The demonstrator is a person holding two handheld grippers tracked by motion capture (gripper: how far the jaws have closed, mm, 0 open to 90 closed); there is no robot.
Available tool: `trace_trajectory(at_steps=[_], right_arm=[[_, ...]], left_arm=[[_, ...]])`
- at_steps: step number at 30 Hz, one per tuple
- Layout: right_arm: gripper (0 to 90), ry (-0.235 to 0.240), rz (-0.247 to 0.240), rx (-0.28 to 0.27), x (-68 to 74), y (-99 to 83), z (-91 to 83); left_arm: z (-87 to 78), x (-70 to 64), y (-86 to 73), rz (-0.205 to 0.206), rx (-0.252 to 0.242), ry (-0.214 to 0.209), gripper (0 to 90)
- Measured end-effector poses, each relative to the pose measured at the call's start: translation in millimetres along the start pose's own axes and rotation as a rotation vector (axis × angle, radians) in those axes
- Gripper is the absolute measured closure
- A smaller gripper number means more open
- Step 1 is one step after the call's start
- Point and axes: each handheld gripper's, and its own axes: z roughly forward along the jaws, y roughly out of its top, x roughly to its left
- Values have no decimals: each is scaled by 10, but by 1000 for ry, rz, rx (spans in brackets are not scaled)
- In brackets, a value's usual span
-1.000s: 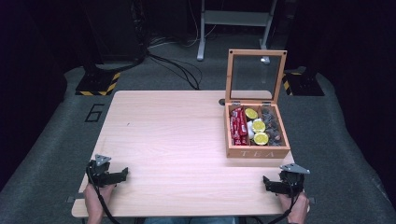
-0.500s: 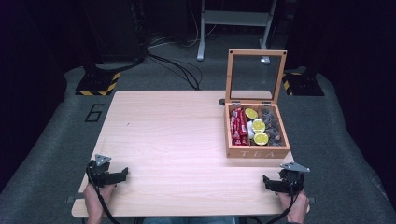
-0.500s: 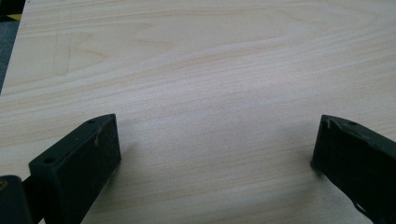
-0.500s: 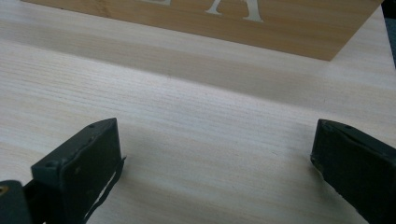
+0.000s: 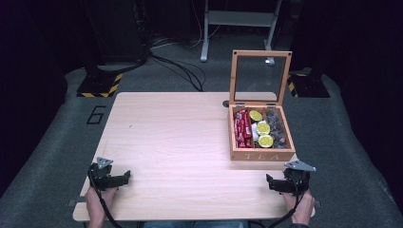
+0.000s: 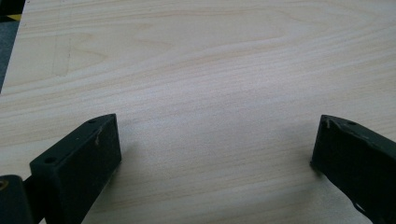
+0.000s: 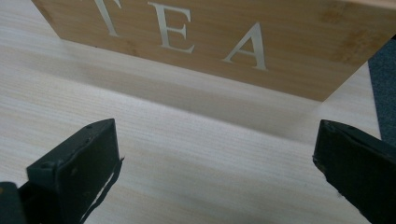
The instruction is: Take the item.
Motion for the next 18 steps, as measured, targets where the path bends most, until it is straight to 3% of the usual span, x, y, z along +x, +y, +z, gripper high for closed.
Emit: trace_trajectory(at_steps=[8,18], right_arm=[[0,1,5,-17,19,165,-71],[0,3,-22,-47,52,376,-84]], left_arm=[[-7,1,1,1,7,-5,13],[-6,2,2,3,5,-5,13]])
